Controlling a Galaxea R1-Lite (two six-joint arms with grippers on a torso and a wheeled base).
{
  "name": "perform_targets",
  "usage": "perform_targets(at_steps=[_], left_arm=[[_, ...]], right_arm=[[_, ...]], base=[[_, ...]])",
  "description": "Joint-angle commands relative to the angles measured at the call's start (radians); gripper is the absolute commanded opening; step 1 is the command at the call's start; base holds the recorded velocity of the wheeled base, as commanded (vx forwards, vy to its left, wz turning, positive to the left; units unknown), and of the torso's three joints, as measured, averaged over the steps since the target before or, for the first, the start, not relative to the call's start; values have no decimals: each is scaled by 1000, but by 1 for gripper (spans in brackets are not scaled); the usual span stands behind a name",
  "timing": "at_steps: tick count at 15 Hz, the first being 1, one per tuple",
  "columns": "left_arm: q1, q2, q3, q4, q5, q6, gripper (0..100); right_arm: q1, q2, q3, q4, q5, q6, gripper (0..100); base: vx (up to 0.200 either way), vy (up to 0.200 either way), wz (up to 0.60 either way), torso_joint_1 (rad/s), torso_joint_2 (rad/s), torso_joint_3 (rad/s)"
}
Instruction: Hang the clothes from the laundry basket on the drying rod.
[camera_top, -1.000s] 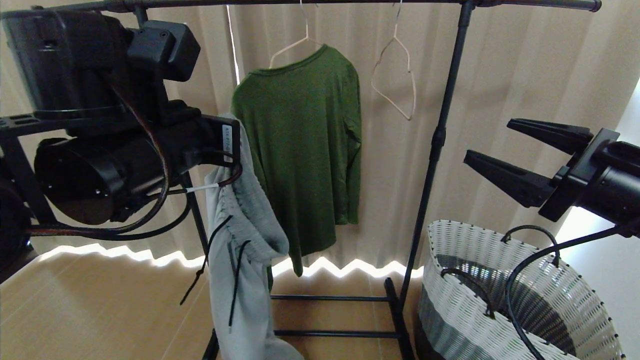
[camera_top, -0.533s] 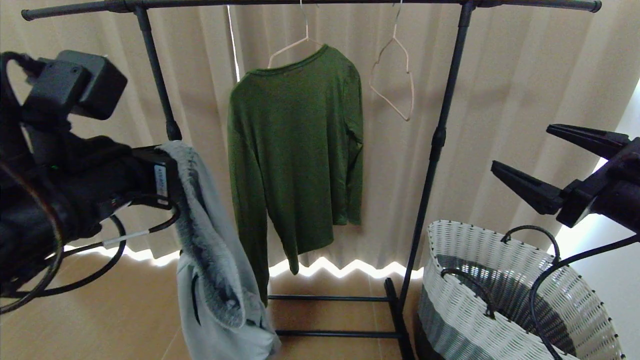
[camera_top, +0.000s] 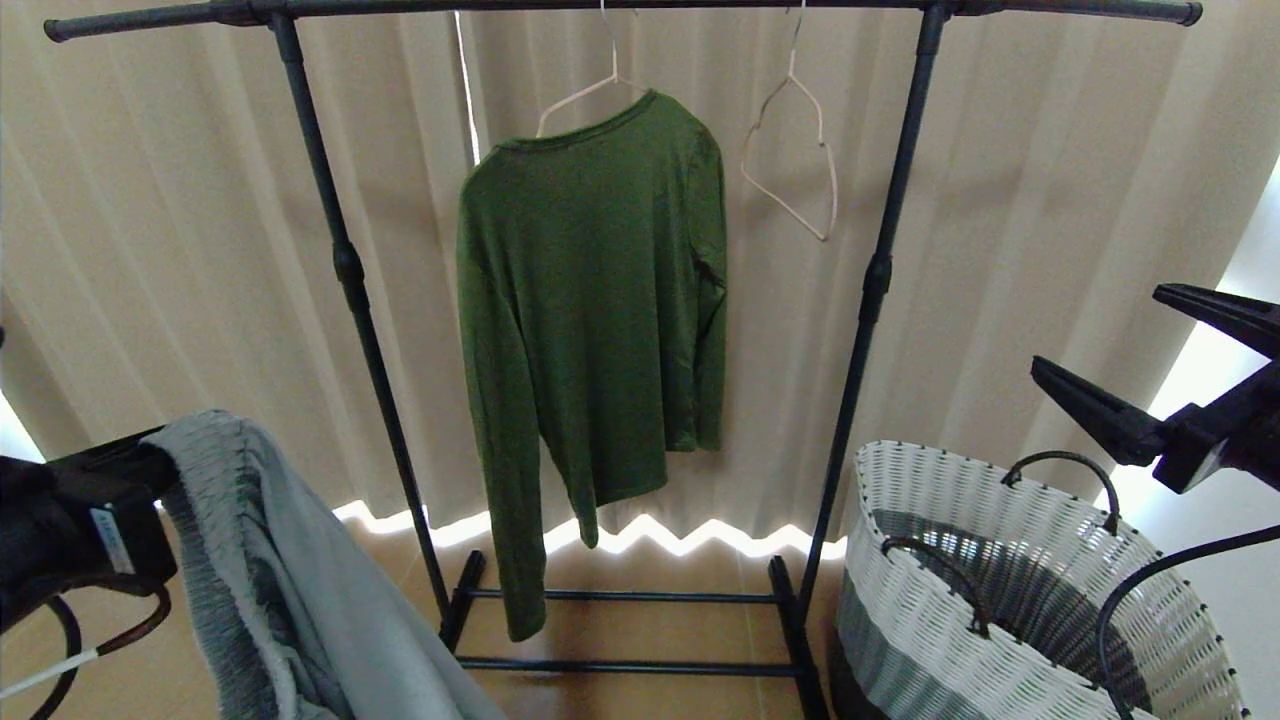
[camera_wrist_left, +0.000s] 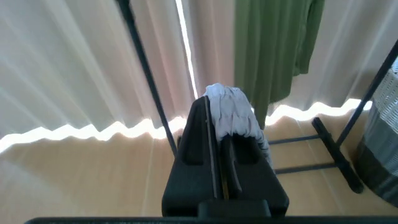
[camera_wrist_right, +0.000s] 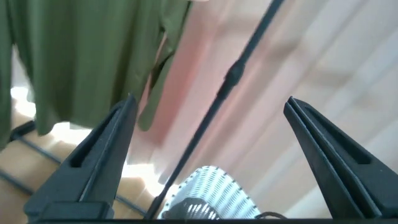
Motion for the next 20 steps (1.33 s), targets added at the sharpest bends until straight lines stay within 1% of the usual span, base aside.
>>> perform_targets(at_steps=[1,2,5,7,9,12,16,20], left_arm=[[33,-80,50,-1,-41,-18,0],[33,-83,45,-1,-71,-32,0],[43,-87,47,-1,-72,-35,0],[132,-73,45,-1,-72,-32,0],[161,-64,44,-1,-72,-26,0],[163,-38,51,-3,-72,-34,0],[161,-20,70,-1,-74,-26,0],[158,-24,73,-1,-75,-26,0]], right_arm=[[-7,11,23,-7,0,0,100],[-24,15,23,-7,1,0,100],[-63,18,25,0,3,3,100],[-77,20,32,3,6,11,100],[-77,35,32,3,4,37,100],[-77,55,40,-6,4,45,100],[-79,52,68,-7,3,45,100],[-79,57,66,-7,3,43,100]], base=[[0,0,0,0,0,0],[0,0,0,0,0,0],[0,0,0,0,0,0],[0,0,0,0,0,0],[0,0,0,0,0,0],[0,0,0,0,0,0],[0,0,0,0,0,0],[0,0,0,58,-231,-260]])
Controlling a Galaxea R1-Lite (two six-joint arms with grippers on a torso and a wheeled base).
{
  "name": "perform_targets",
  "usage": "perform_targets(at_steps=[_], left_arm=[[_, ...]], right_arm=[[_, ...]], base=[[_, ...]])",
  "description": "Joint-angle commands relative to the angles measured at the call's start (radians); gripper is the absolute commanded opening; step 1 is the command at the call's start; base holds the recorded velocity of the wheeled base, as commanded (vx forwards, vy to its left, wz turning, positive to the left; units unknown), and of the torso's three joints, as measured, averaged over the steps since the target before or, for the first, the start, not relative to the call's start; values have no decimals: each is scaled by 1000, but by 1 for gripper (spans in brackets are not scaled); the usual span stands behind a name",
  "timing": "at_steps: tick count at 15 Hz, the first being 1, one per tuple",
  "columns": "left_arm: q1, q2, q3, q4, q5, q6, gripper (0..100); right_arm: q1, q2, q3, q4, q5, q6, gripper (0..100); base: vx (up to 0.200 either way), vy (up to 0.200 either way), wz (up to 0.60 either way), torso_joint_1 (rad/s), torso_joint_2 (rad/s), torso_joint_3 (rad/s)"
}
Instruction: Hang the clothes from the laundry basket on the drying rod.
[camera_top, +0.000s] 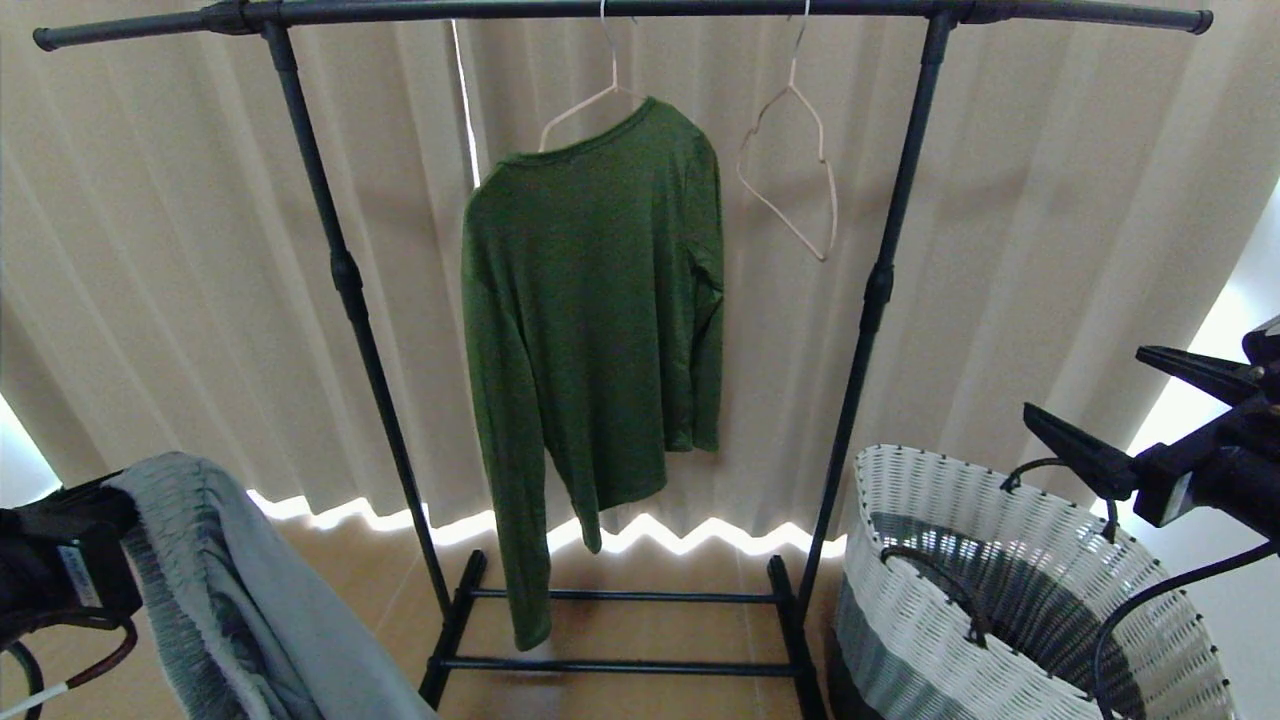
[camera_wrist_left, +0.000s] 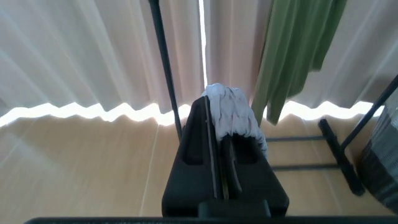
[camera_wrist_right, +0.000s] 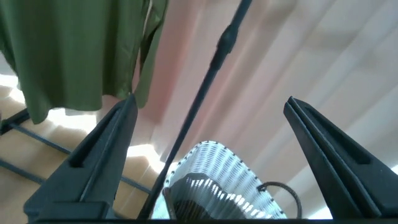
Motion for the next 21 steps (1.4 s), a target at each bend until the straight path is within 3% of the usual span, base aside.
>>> perform_targets(at_steps=[1,14,19,21], left_arm=[[-2,3,2,-3,0,1,0],[-25,-39,31,-43,-1,12,0],[-25,-39,42,-69,-1,42,0],[-25,-39,42,-69,-1,42,0]], right_arm=[[1,4,-1,-3,1,-1,100],[-16,17,-33,25,4,3,100],[-19,-26,-145,327,-1,21,100],[-19,-35,-143,356,-2,22,100]], base=[[0,0,0,119,-515,-334],[0,0,0,162,-476,-305],[0,0,0,156,-371,-217],[0,0,0,21,-40,-18]])
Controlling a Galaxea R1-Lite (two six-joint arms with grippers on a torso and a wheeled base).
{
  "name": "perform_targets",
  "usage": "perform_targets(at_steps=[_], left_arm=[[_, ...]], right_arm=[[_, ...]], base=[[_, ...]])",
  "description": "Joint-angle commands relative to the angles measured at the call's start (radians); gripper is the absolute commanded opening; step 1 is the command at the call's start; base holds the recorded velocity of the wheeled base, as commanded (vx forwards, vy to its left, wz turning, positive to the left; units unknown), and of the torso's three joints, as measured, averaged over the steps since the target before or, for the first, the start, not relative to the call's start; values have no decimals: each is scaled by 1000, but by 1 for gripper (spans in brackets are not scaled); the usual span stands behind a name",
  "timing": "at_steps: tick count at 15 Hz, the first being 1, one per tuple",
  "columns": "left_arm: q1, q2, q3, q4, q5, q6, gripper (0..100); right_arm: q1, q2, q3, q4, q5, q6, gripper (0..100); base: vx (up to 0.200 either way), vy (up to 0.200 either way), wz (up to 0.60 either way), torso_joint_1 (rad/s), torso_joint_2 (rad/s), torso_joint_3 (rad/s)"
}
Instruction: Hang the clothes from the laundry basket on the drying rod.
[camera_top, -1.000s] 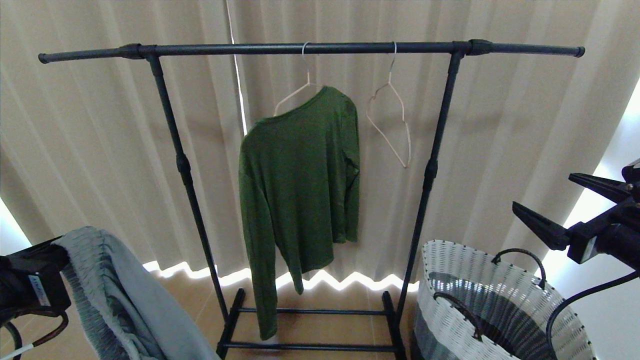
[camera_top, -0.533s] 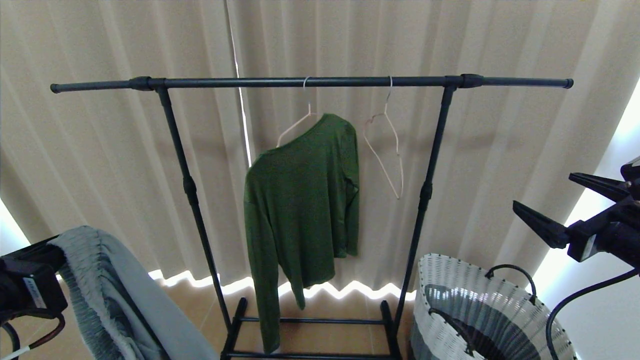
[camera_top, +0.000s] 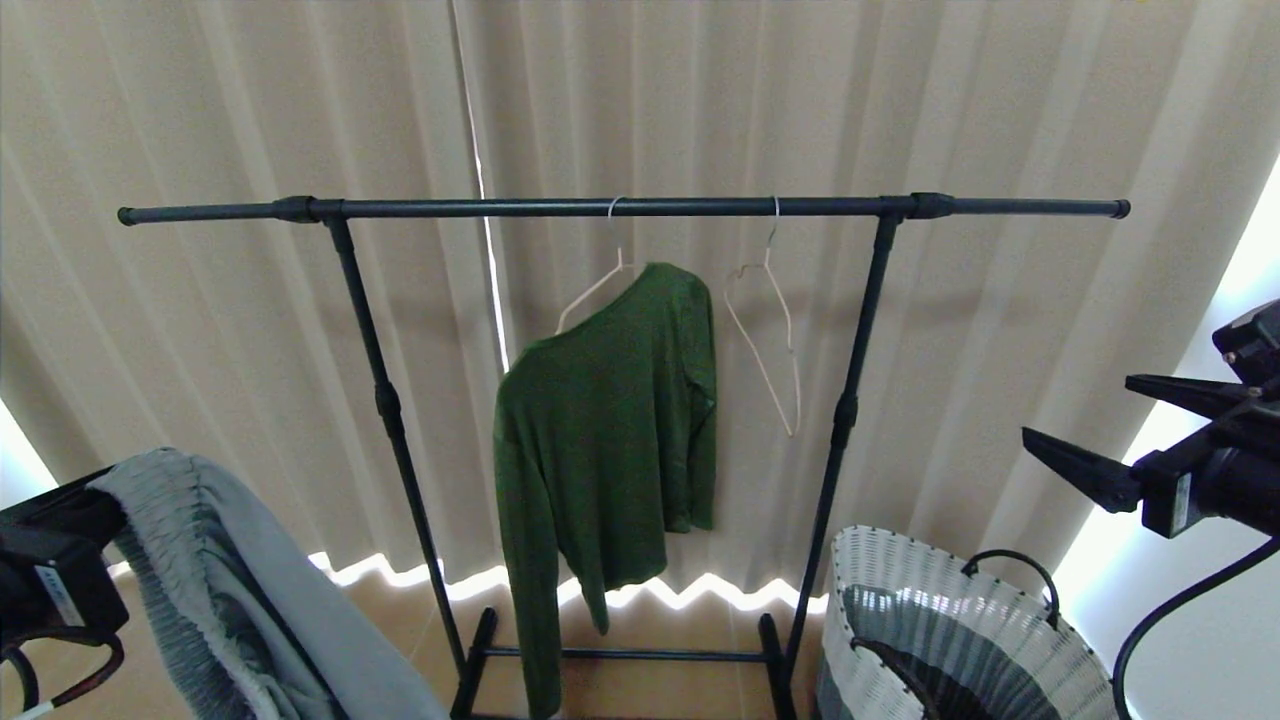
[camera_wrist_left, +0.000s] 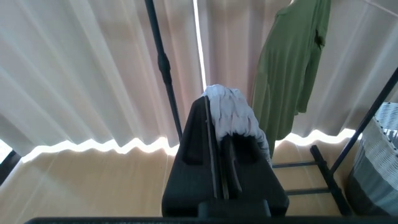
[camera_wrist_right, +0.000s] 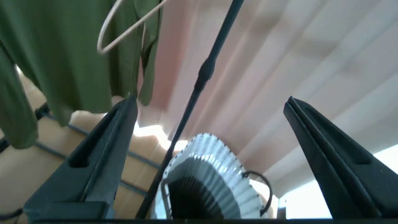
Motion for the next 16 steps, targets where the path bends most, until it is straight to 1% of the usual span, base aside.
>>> perform_targets(at_steps=[1,3,12,16], left_arm=[[0,3,-2,0,1,0,0],[0,4,-3,0,1,-1,0],[-1,1,7,0,1,2,0],[-7,0,13,0,1,2,0]], right_arm=[[0,-16,-6,2,-10,0,100],[0,-14,-9,0,-24,0,100],[0,-16,-7,0,-28,0,100],[0,-12,-7,-6,-30,0,100]], base=[[0,0,0,0,0,0],[0,0,0,0,0,0],[0,200,0,3,1,1],[0,0,0,0,0,0]])
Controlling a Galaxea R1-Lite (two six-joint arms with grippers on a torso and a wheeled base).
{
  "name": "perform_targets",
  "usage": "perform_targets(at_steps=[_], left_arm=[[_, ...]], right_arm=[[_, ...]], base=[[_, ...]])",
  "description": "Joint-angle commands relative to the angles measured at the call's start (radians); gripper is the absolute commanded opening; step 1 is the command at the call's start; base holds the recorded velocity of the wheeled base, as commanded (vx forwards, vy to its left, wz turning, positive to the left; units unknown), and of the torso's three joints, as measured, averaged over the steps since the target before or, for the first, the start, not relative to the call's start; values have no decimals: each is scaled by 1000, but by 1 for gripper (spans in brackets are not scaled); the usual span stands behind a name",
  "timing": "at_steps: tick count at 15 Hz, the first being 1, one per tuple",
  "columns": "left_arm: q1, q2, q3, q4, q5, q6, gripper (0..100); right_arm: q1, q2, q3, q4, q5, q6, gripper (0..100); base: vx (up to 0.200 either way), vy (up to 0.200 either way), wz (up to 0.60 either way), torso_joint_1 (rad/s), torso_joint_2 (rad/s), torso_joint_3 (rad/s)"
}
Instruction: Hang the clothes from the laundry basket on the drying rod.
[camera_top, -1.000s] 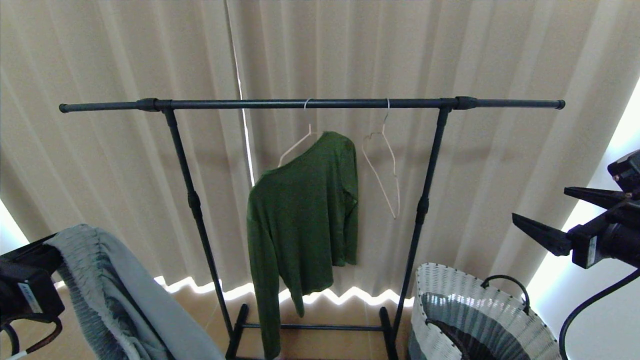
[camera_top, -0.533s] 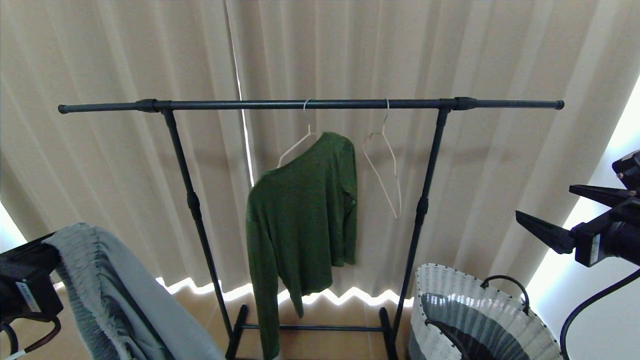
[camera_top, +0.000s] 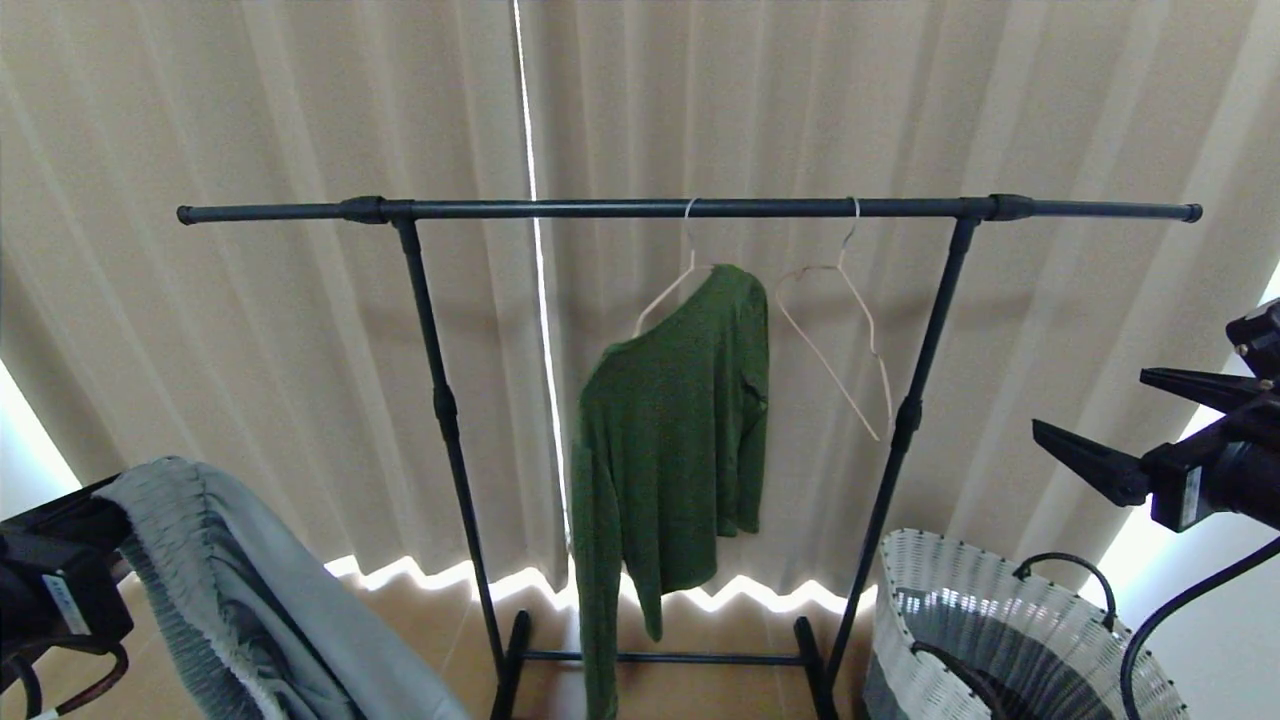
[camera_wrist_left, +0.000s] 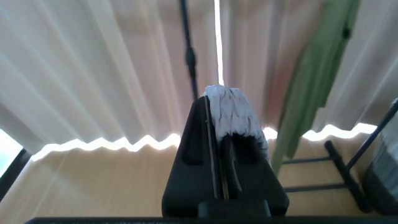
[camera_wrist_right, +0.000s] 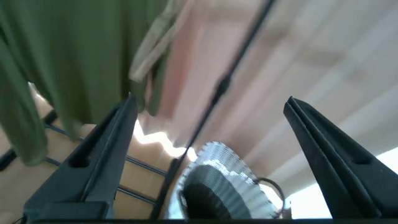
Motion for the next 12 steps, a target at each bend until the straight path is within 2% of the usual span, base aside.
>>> perform_targets(at_steps=[1,6,12], left_arm=[[-5,0,0,0,0,-1,0],[-7,8,0,2,0,-2,0],[-13,6,0,2,0,-2,0]], right_arm=[[0,3,0,-4,1,0,100],[0,-2,2,1,1,-2,100],[0,-2,-1,2,2,-2,100]], base=[[0,0,0,0,0,0],[0,0,0,0,0,0],[200,0,0,0,0,2]])
